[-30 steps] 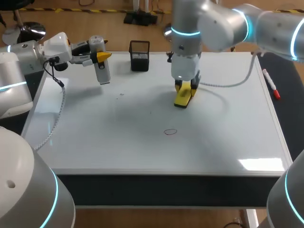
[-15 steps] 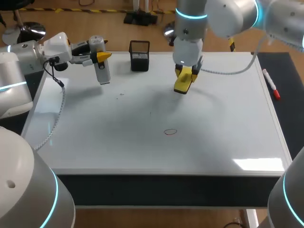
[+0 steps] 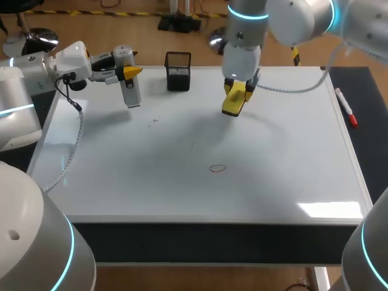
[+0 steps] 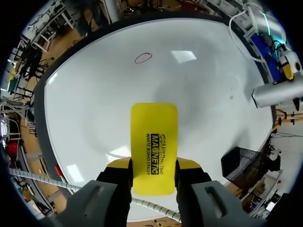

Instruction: Pick up the inspection probe, press it on each red-marked spot on the whiteboard one by one, put down the probe, pick up the eraser, and wipe off all the red marks.

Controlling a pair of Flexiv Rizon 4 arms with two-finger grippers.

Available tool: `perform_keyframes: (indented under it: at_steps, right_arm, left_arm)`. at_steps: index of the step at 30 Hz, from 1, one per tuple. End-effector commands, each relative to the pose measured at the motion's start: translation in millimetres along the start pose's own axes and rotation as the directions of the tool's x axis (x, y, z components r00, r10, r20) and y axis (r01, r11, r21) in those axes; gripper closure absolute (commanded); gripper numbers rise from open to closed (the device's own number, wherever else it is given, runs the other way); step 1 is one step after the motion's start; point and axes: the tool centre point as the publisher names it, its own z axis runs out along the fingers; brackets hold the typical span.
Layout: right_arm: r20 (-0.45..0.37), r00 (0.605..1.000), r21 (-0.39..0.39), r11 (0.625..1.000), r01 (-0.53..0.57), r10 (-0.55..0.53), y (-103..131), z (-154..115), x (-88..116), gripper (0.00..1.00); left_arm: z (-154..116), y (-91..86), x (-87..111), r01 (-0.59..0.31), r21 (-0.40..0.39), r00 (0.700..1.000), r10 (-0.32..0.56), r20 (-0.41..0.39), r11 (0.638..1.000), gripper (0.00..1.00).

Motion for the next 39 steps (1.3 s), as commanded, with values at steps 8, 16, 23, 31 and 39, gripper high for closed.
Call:
perform_keyframes:
  at_steps: [8,16,23,31,39]
  right_arm:
    - [-0.003,0.999,0.029,0.999,0.042,-0.042,37,24,-33,1.00]
    - [0.009,0.999,0.033,0.999,0.040,-0.041,44,38,-39,1.00]
    - [-0.008,0.999,0.016,0.999,0.040,-0.040,51,57,-37,1.00]
    - [-0.017,0.999,0.001,1.000,0.028,-0.028,52,74,-29,1.00]
    - [-0.019,0.999,-0.019,0.999,0.028,-0.028,49,86,-20,1.00]
  left_arm:
    - [0,-0.1,1.1,-0.004,0.003,1.000,0.004,0.004,1.000,1.00]
    - [0,-0.1,1.1,-0.004,0.003,1.000,0.004,0.004,1.000,1.00]
    - [0,-0.1,1.1,-0.004,0.003,1.000,0.004,0.004,1.000,1.00]
    - [0,-0.1,1.1,-0.004,0.003,1.000,0.004,0.004,1.000,1.00]
    - [0,-0.1,1.1,-0.004,0.003,1.000,0.004,0.004,1.000,1.00]
